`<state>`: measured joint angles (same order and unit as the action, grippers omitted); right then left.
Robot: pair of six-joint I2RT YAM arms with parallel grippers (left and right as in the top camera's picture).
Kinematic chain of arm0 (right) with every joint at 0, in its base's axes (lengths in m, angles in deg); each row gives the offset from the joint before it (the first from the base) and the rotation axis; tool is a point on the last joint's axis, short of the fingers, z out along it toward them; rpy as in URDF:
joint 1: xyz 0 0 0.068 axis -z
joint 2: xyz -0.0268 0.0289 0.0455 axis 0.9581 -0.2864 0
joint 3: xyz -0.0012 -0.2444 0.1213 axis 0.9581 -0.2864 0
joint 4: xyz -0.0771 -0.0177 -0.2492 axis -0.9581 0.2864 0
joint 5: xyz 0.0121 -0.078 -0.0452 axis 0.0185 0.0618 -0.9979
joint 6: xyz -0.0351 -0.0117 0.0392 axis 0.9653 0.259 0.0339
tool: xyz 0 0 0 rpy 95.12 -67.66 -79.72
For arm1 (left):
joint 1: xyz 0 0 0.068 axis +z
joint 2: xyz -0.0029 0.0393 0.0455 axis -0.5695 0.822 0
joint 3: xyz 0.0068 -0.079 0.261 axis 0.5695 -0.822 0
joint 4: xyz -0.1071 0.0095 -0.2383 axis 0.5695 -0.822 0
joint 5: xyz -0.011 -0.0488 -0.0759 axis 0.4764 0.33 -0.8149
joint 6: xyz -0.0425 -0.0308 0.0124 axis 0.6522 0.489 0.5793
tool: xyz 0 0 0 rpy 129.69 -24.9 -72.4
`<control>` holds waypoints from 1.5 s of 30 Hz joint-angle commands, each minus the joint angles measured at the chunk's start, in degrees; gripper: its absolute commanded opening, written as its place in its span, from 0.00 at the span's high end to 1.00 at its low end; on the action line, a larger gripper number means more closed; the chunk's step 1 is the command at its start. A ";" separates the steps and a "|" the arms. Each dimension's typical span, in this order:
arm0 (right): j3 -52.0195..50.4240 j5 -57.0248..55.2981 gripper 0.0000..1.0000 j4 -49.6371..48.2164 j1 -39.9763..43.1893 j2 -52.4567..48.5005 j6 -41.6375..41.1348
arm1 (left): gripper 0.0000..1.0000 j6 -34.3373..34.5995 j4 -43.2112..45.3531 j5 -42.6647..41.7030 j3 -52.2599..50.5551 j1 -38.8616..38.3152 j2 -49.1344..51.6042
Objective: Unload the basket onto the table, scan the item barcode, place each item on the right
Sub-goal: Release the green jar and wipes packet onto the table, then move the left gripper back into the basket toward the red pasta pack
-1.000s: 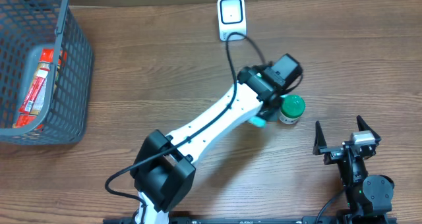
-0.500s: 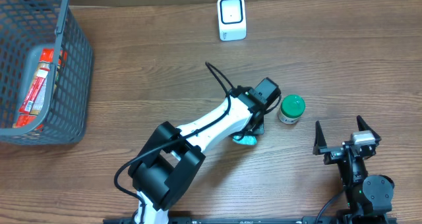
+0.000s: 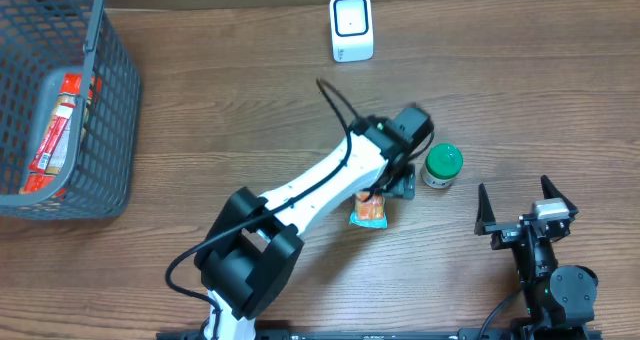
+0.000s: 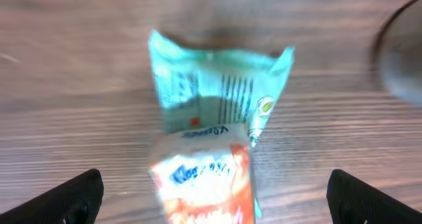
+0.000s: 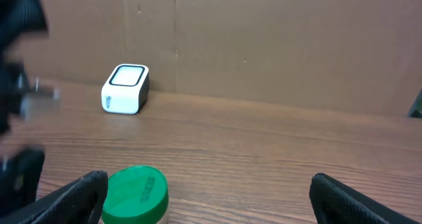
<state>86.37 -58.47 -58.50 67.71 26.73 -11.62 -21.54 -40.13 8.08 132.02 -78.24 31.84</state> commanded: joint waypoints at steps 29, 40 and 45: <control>-0.61 0.33 0.00 -0.33 0.26 0.46 0.07 | 0.00 -40.87 -13.40 6.27 55.63 71.65 -0.04; -0.61 0.33 0.00 -0.31 0.26 0.46 0.07 | 0.00 -54.93 -2.49 -9.99 41.29 88.13 0.00; -0.61 0.31 0.00 -0.31 0.26 0.46 0.07 | 0.00 -67.47 6.93 -12.39 29.33 89.26 0.00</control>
<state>86.37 -58.45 -58.44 67.71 26.73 -11.56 -77.77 -36.62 -0.29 167.84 11.13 31.45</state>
